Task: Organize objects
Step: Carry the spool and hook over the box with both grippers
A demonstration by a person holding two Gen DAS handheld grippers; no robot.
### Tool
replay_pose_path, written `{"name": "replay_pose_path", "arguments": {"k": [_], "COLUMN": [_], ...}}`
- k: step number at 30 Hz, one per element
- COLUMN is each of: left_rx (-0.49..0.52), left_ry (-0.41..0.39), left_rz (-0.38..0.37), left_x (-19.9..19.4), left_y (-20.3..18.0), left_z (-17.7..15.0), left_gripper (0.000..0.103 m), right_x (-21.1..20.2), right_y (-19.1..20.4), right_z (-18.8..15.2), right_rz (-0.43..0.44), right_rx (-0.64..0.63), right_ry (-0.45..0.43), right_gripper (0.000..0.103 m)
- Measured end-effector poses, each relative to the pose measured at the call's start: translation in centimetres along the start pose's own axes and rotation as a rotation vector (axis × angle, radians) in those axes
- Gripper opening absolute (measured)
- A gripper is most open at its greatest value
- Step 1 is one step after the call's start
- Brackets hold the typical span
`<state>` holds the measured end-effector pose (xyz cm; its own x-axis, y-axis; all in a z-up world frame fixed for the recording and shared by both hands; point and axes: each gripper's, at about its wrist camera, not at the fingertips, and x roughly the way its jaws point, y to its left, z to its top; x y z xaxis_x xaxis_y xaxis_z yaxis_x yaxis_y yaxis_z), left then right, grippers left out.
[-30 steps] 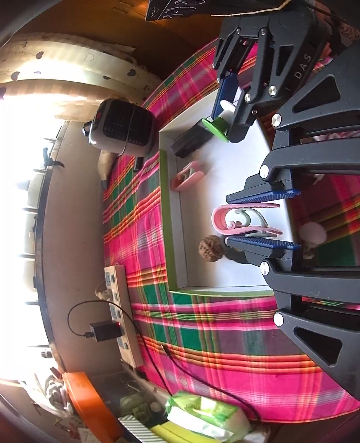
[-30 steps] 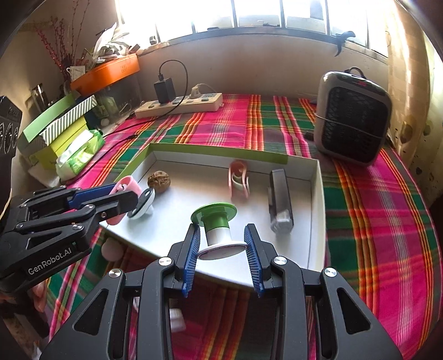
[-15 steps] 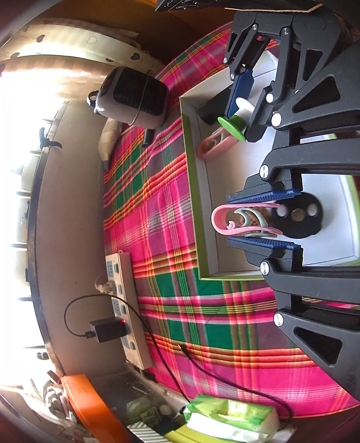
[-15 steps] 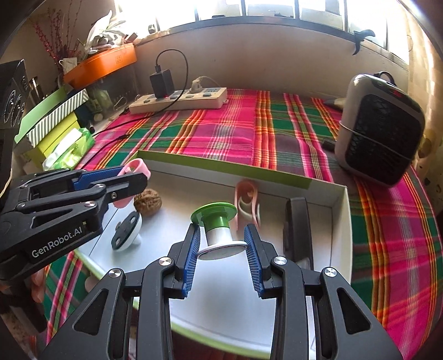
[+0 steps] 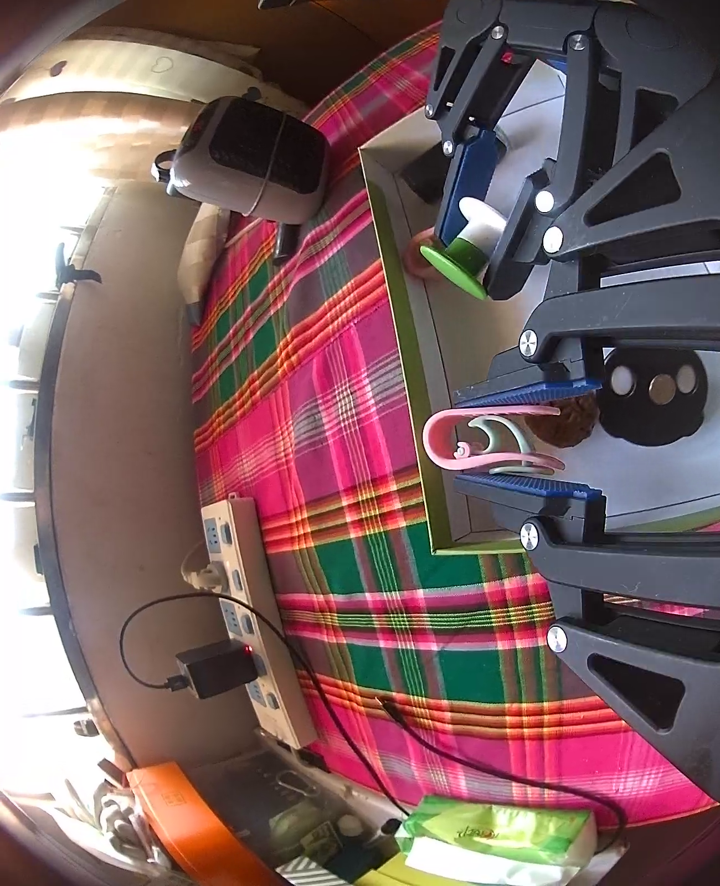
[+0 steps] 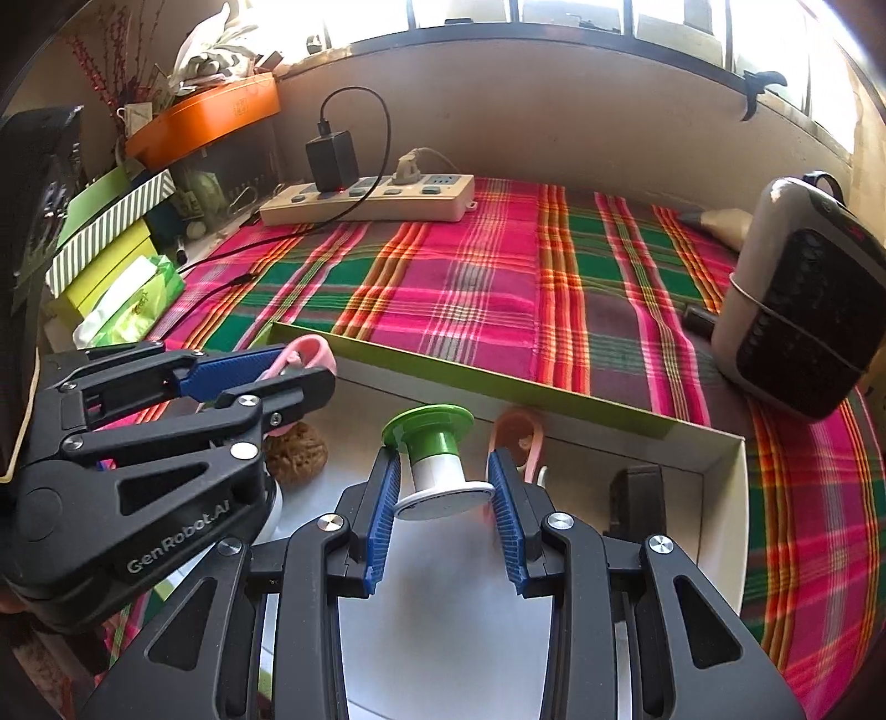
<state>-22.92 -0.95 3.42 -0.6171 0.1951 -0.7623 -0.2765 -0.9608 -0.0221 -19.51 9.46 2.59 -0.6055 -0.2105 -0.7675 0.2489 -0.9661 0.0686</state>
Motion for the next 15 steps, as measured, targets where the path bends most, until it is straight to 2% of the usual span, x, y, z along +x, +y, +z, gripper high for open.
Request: {"name": "replay_pose_path", "arguments": {"k": [15], "left_rx": [-0.003], "left_ry": [0.023], "left_rz": [0.005], "left_x": [1.01], "left_y": [0.75], "left_z": [-0.08], "left_gripper": [0.021], "right_x": [0.63], "right_y": [0.80], "right_z": [0.52], "right_rz": [-0.018], "right_rx": [-0.054], "right_ry": [-0.003], "right_gripper": [0.035]}}
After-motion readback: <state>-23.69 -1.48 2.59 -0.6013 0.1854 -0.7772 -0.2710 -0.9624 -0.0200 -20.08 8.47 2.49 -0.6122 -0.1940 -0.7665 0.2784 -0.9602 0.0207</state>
